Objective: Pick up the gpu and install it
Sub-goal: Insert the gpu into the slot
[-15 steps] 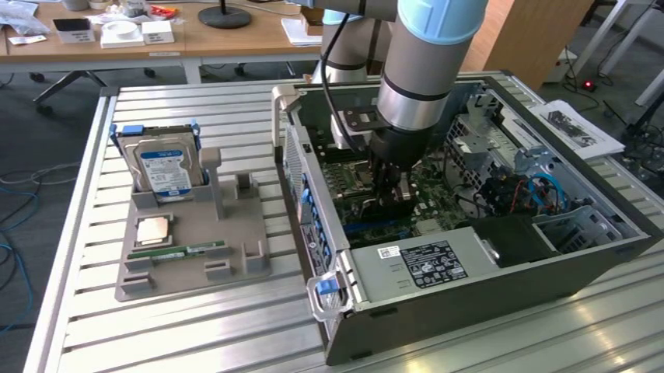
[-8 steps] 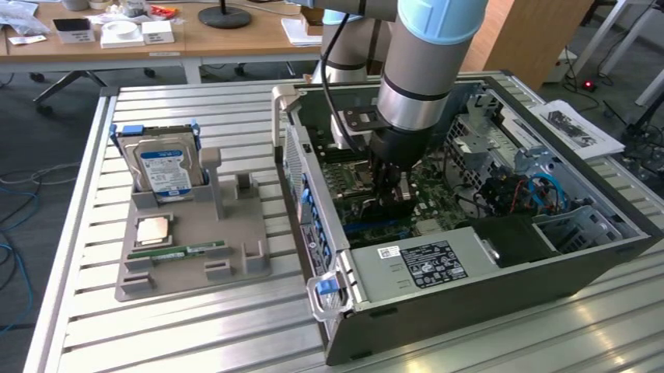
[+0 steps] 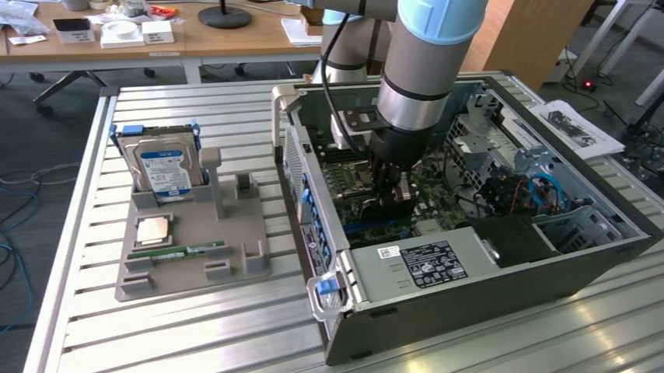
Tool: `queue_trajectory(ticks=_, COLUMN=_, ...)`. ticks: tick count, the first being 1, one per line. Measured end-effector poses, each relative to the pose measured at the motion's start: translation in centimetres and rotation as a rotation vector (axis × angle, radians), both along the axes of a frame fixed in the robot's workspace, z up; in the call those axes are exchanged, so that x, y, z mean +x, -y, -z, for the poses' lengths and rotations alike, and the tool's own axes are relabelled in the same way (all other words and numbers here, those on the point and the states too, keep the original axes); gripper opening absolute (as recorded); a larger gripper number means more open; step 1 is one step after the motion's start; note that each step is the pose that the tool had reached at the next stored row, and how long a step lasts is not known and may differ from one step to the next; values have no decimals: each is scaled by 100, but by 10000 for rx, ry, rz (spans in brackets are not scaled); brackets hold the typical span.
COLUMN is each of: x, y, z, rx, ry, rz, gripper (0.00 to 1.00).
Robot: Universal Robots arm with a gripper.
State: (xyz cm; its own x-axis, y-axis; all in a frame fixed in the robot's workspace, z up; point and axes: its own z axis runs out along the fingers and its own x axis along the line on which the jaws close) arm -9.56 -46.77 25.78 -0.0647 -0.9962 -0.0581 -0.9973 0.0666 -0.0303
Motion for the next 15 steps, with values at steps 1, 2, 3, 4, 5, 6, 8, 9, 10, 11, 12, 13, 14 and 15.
queue_trajectory(ticks=1, x=0, y=0, z=0, rx=0, ry=0, rz=0, gripper=27)
queue_trajectory(ticks=2, x=0, y=0, z=1, rx=-1, ry=0, rz=-1, gripper=27)
queue_trajectory(ticks=3, x=0, y=1, z=2, rx=-3, ry=-1, rz=-1, gripper=27)
queue_trajectory(ticks=4, x=0, y=1, z=6, rx=-6, ry=-2, rz=-1, gripper=27)
queue_trajectory(ticks=5, x=0, y=0, z=13, rx=-3, ry=-3, rz=0, gripper=27)
queue_trajectory(ticks=6, x=0, y=0, z=21, rx=1, ry=-2, rz=-1, gripper=27)
queue_trajectory(ticks=8, x=0, y=0, z=26, rx=-2, ry=-2, rz=-1, gripper=27)
queue_trajectory(ticks=9, x=0, y=1, z=27, rx=-4, ry=-2, rz=-1, gripper=27)
queue_trajectory(ticks=10, x=0, y=0, z=28, rx=-3, ry=-2, rz=-1, gripper=27)
queue_trajectory(ticks=11, x=0, y=0, z=29, rx=-1, ry=-1, rz=0, gripper=27)
queue_trajectory(ticks=12, x=0, y=0, z=29, rx=-1, ry=-1, rz=0, gripper=27)
queue_trajectory(ticks=13, x=0, y=0, z=29, rx=0, ry=0, rz=-1, gripper=27)
queue_trajectory(ticks=14, x=0, y=0, z=29, rx=0, ry=0, rz=-1, gripper=27)
queue_trajectory(ticks=15, x=0, y=0, z=30, rx=0, ry=0, rz=-1, gripper=27)
